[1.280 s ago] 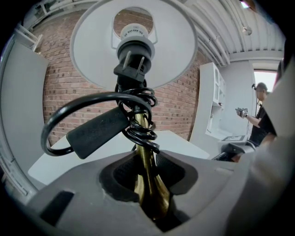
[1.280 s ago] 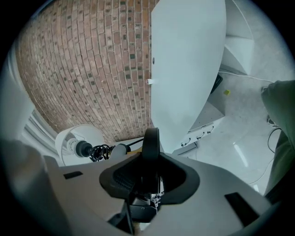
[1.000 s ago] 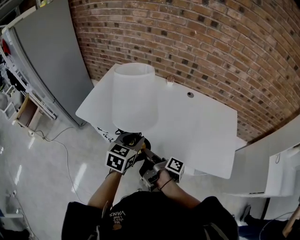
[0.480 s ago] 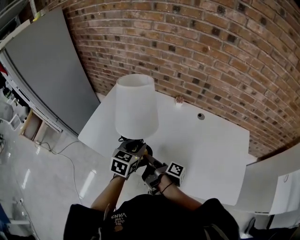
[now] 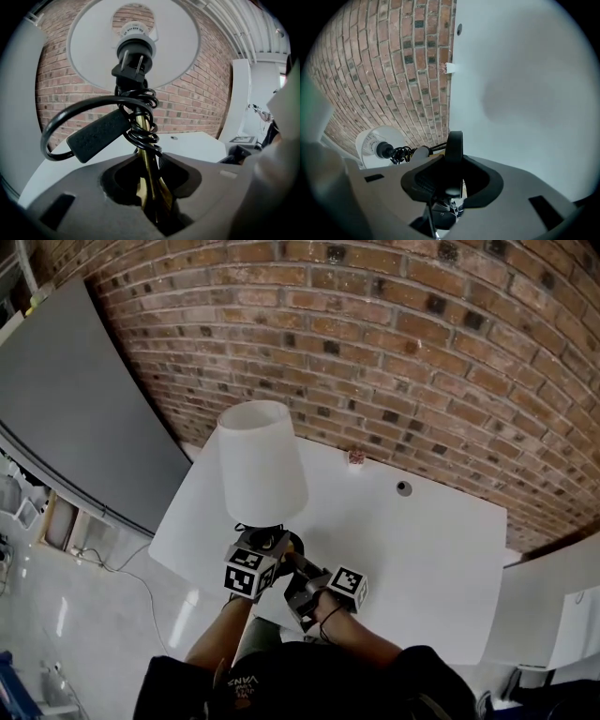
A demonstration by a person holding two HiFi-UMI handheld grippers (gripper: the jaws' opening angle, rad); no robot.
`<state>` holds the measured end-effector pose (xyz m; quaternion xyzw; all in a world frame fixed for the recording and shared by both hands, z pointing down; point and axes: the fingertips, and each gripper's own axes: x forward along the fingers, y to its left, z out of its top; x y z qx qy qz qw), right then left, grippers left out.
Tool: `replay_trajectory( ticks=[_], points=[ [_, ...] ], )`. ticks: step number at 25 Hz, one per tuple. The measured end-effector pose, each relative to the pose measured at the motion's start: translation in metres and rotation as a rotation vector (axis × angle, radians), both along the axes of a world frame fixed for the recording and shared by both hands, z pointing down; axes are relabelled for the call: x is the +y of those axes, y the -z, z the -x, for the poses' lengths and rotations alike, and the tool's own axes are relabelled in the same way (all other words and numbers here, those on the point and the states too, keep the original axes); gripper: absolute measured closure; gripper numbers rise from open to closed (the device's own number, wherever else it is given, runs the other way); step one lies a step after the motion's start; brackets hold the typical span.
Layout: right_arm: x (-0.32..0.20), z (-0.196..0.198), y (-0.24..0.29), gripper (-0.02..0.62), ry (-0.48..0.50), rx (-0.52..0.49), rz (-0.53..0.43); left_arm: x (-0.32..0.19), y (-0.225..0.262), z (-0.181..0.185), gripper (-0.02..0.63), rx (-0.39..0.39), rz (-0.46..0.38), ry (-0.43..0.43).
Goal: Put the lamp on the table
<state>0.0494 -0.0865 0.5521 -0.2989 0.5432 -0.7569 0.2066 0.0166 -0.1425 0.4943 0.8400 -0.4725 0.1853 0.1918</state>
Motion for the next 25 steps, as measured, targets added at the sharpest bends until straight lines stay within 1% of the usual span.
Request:
replay_trajectory(
  ticks=[5,9,15,20,25],
  points=[
    [-0.04,0.018,-0.021,0.494,-0.066,0.005,0.019,-0.042,-0.023,0.017,0.483,-0.015,0.026,-0.044],
    [-0.073,0.038,-0.033,0.494,-0.137,0.007,0.012,-0.077,-0.034,0.032,0.483,-0.019,0.023,-0.109],
    [-0.118,0.056,-0.053,0.492,-0.23,0.051,0.005,-0.124,-0.054,0.05,0.482,0.007,0.023,-0.172],
    [-0.145,0.069,-0.068,0.492,-0.29,0.087,-0.011,-0.15,-0.07,0.063,0.48,0.025,0.0,-0.202],
    [-0.159,0.067,-0.079,0.491,-0.355,0.141,-0.011,-0.164,-0.081,0.067,0.476,0.031,-0.002,-0.198]
  ],
)
